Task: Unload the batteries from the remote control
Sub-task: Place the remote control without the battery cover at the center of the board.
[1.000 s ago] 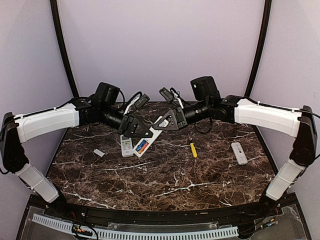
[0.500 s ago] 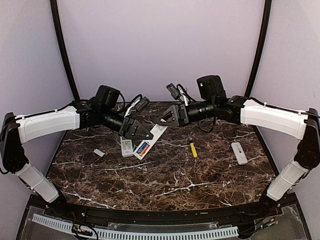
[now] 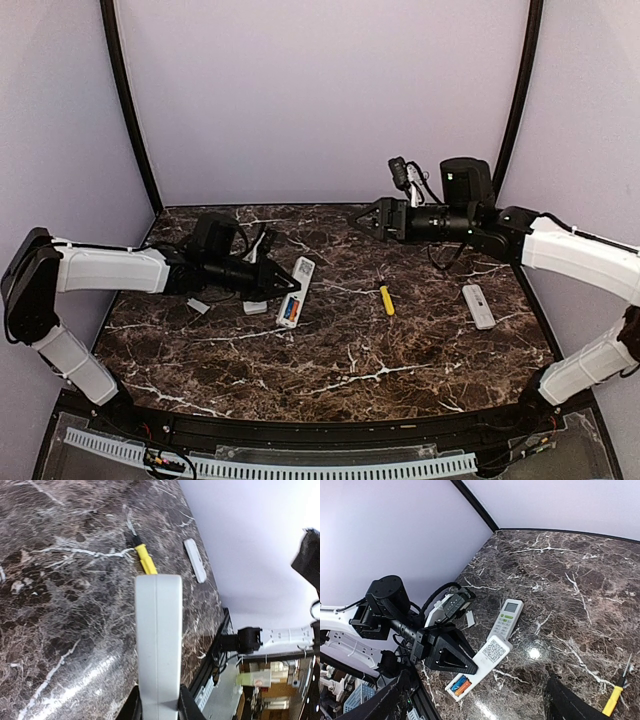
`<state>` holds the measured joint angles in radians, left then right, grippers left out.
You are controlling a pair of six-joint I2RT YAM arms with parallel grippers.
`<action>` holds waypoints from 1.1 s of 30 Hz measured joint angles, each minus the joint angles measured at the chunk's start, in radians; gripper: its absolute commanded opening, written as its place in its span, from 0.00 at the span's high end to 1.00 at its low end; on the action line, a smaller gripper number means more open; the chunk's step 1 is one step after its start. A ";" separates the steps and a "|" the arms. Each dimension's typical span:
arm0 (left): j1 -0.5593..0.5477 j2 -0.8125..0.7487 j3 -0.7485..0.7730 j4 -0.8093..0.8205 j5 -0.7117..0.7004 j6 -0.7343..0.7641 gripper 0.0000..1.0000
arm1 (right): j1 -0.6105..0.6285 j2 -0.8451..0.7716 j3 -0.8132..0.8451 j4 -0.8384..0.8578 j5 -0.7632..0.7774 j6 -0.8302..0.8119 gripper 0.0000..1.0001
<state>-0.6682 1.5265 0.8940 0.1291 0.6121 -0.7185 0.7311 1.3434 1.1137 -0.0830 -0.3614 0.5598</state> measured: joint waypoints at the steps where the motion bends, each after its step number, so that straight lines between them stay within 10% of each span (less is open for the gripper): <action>1: -0.002 0.015 -0.009 0.021 -0.034 -0.039 1.00 | 0.000 -0.008 -0.010 0.000 0.019 0.003 0.10; 33: -0.110 0.351 0.061 0.078 -0.260 -0.219 0.90 | 0.000 -0.006 -0.058 -0.032 0.179 0.047 0.10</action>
<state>-0.7784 1.8778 0.9554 0.2070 0.3519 -0.9379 0.7311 1.3376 1.0561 -0.1146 -0.1825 0.6067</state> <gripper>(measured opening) 0.197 0.897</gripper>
